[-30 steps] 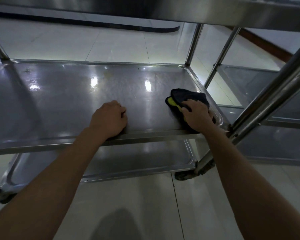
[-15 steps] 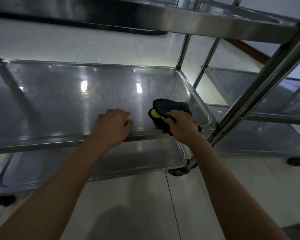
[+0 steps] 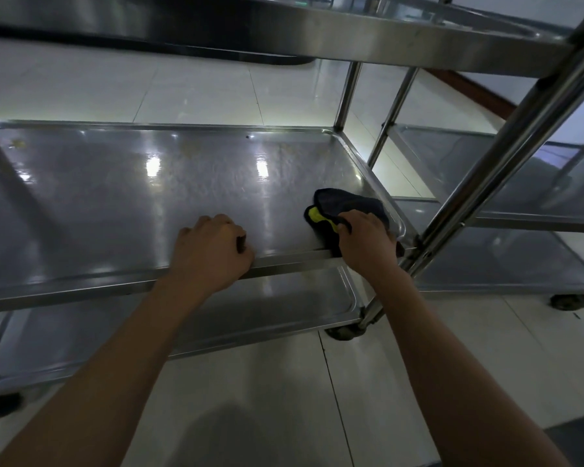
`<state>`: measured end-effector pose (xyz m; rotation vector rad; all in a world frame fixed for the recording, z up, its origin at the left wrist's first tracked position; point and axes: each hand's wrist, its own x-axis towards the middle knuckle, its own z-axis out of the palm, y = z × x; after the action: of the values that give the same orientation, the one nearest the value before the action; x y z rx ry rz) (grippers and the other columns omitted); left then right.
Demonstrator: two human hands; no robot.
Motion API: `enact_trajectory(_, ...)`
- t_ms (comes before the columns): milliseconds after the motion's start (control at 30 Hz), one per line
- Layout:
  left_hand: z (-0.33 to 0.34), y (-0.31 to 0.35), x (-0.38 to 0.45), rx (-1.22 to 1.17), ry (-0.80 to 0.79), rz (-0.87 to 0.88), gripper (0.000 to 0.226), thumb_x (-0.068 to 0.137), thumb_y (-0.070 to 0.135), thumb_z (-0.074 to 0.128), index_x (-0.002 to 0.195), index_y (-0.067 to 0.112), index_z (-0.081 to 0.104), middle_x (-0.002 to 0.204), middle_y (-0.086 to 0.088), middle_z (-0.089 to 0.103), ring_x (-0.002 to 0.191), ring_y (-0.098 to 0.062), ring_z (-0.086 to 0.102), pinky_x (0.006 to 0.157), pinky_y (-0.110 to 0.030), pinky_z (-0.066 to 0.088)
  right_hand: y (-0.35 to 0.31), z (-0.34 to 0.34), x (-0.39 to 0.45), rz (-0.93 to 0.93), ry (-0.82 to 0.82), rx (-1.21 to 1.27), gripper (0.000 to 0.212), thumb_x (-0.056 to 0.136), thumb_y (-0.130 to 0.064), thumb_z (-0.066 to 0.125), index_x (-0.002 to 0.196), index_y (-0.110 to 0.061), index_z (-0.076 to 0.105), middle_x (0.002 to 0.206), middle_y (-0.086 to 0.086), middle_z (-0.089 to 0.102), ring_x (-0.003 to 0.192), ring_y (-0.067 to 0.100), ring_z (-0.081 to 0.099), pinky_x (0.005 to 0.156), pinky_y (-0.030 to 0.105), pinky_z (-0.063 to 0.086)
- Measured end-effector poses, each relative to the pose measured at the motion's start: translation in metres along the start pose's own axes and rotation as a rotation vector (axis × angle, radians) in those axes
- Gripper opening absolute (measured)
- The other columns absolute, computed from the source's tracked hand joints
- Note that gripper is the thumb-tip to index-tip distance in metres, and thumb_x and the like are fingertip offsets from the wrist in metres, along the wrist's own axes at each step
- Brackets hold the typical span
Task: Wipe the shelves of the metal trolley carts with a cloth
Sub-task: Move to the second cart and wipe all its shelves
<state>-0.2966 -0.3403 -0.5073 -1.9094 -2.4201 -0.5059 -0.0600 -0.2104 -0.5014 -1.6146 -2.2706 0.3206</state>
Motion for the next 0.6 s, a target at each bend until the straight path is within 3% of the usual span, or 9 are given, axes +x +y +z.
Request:
enact_trajectory(100, -0.002, 0.018, 0.012, 0.022, -0.008, 0.003, 0.019, 0.083, 0.041, 0.058, 0.086, 0.024, 0.067, 0.097, 0.001, 0.058, 0.095, -0.021, 0.05, 0.079, -0.037, 0.038, 0.009, -0.003, 0.008, 0.04, -0.035, -0.013, 0.038, 0.104, -0.03, 0.039, 0.14, -0.028, 0.051, 0.15, -0.003, 0.046, 0.146, 0.025, 0.03, 0.118, 0.059, 0.022)
enact_trajectory(200, 0.003, 0.05, 0.03, -0.1, -0.068, 0.06, 0.04, 0.087, 0.037, 0.058, 0.125, 0.026, 0.065, 0.129, 0.001, 0.059, 0.118, -0.024, 0.049, 0.096, -0.044, 0.043, 0.013, -0.003, 0.016, 0.063, -0.04, -0.016, 0.039, 0.104, -0.031, 0.037, 0.141, -0.029, 0.05, 0.152, -0.004, 0.043, 0.148, 0.025, 0.026, 0.118, 0.062, 0.016)
enact_trajectory(267, 0.01, 0.073, 0.044, -0.144, -0.102, 0.093, 0.046, 0.091, 0.037, 0.056, 0.135, 0.026, 0.059, 0.138, 0.0, 0.055, 0.124, -0.023, 0.047, 0.101, -0.047, 0.042, 0.015, -0.004, 0.022, 0.072, -0.049, -0.011, 0.04, 0.103, -0.031, 0.037, 0.141, -0.029, 0.05, 0.152, -0.003, 0.042, 0.148, 0.026, 0.024, 0.118, 0.063, 0.015)
enact_trajectory(367, 0.021, 0.1, 0.061, -0.082, -0.109, 0.132, 0.036, 0.095, 0.036, 0.053, 0.127, 0.025, 0.065, 0.128, -0.003, 0.058, 0.119, -0.026, 0.049, 0.094, -0.045, 0.041, 0.018, -0.01, 0.034, 0.058, -0.07, -0.007, 0.038, 0.102, -0.029, 0.038, 0.137, -0.027, 0.053, 0.146, -0.001, 0.046, 0.144, 0.027, 0.03, 0.117, 0.062, 0.02)
enact_trajectory(467, 0.029, 0.114, 0.069, -0.015, -0.103, 0.127, 0.024, 0.093, 0.035, 0.055, 0.1, 0.021, 0.072, 0.099, -0.001, 0.054, 0.101, -0.026, 0.052, 0.081, -0.042, 0.042, 0.024, -0.011, 0.049, 0.034, -0.094, -0.018, 0.036, 0.102, -0.029, 0.038, 0.134, -0.024, 0.055, 0.144, 0.003, 0.048, 0.142, 0.029, 0.032, 0.114, 0.061, 0.026)
enact_trajectory(600, 0.036, 0.115, 0.07, -0.006, -0.098, 0.132, 0.022, 0.092, 0.034, 0.056, 0.095, 0.02, 0.072, 0.092, 0.004, 0.043, 0.094, -0.023, 0.049, 0.079, -0.041, 0.043, 0.032, -0.005, 0.071, -0.004, -0.1, -0.012, 0.039, 0.103, -0.031, 0.037, 0.138, -0.025, 0.053, 0.149, 0.002, 0.044, 0.147, 0.03, 0.026, 0.118, 0.06, 0.018)
